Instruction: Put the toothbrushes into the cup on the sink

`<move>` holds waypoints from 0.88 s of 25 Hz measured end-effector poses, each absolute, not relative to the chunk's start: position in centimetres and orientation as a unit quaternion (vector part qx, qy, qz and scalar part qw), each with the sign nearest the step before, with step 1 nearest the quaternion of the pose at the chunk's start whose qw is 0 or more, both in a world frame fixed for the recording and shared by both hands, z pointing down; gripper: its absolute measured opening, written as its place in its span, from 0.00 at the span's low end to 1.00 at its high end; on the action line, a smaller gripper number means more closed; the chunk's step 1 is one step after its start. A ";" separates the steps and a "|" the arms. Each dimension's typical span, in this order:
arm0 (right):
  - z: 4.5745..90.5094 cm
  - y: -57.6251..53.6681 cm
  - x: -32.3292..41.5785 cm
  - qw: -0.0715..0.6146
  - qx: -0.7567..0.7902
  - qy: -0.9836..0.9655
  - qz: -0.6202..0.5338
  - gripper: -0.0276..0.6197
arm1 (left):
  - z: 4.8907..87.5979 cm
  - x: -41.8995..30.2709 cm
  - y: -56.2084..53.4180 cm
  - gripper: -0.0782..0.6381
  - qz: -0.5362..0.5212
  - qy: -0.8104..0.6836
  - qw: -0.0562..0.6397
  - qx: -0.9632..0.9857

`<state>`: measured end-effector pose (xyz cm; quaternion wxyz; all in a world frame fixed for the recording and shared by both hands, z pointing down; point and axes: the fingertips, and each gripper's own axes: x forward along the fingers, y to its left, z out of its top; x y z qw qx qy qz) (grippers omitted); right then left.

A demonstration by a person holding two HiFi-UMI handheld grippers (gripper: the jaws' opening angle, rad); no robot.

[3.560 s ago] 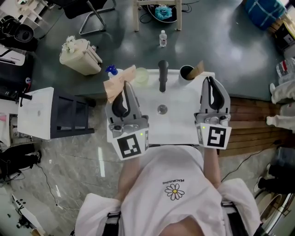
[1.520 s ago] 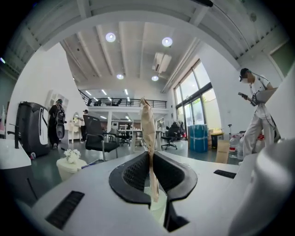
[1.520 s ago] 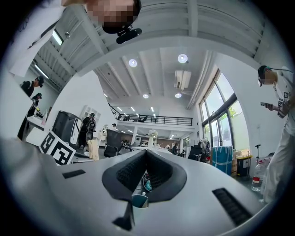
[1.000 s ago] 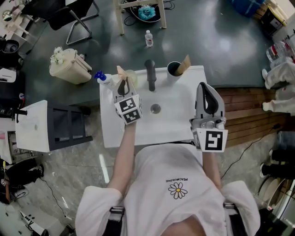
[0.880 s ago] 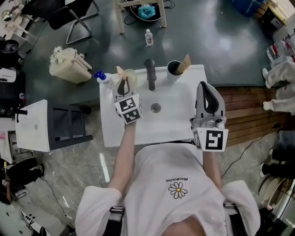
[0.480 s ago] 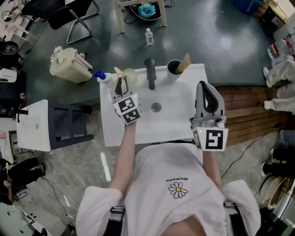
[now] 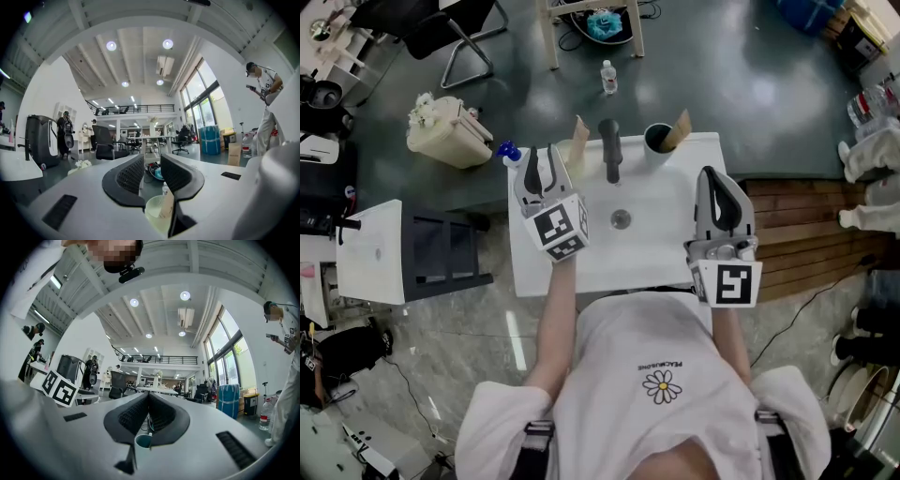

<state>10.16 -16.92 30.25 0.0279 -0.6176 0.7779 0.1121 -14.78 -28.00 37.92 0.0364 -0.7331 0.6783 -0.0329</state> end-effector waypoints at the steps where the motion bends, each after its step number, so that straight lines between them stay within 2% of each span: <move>1: 30.2 -16.9 10.1 0.027 -0.616 0.779 0.114 0.06 | 37.0 -14.7 -27.5 0.25 -0.025 0.678 0.045 -0.733; 7: 30.1 -17.1 9.3 0.032 -0.607 0.785 0.118 0.06 | 32.2 -13.3 -23.1 0.25 0.027 0.659 0.067 -0.748; 11: 30.4 -17.4 8.2 0.033 -0.598 0.792 0.115 0.06 | 29.3 -12.1 -19.2 0.14 0.083 0.637 0.099 -0.760; 14: 30.6 -17.5 7.5 0.031 -0.591 0.798 0.112 0.06 | 27.5 -10.7 -17.7 0.13 0.107 0.614 0.132 -0.771; 22: 30.9 -17.5 6.4 0.027 -0.580 0.807 0.113 0.06 | 29.0 -10.1 -17.9 0.13 0.086 0.621 0.108 -0.771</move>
